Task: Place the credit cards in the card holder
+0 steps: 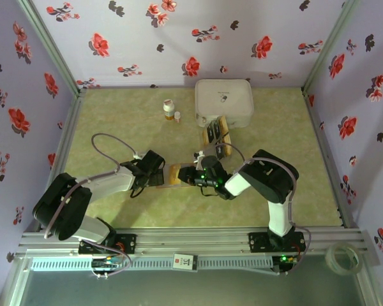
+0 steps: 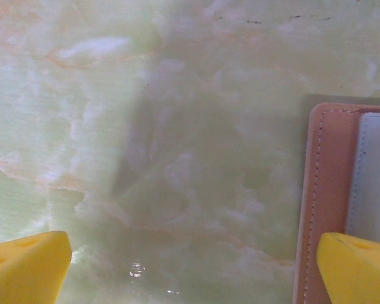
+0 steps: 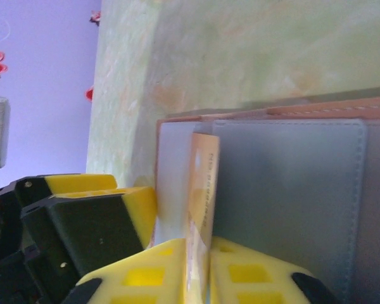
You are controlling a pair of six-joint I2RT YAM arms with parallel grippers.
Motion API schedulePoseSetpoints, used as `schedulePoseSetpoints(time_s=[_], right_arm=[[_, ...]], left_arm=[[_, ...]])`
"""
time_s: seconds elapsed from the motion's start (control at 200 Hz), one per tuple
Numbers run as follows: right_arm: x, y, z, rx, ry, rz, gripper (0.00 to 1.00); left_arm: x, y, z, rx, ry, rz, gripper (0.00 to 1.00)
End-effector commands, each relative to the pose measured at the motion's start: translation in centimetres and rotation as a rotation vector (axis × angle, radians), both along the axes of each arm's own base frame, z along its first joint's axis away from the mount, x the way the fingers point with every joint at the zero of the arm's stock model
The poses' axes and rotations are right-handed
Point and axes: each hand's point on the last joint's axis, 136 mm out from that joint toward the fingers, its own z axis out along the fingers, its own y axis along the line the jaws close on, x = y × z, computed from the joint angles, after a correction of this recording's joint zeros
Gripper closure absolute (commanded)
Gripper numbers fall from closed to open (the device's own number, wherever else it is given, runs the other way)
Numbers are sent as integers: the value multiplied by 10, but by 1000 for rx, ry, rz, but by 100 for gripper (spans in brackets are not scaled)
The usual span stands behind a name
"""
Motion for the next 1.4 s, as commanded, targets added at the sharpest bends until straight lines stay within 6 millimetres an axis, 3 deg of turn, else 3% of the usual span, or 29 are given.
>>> schedulePoseSetpoints(time_s=[0.0,0.415,0.725,0.83,1.12,1.395], right_arm=[[-19,-19,-50,-166,123,4,75],[-9,-23,-19,-353,66,47,52],[7,-28,24,-513,-34,79,48],[12,-36,30,-594,-52,79,51],[20,-48,10,-786,-33,119,84],[24,-43,-1,-806,-22,136,90]], left_arm=[[-9,9,-2,33,12,9,0],[1,12,11,11,-18,32,0],[8,27,22,-3,-30,86,0],[6,30,19,-5,-19,98,0],[1,32,9,7,13,97,0],[0,31,0,43,62,83,0]])
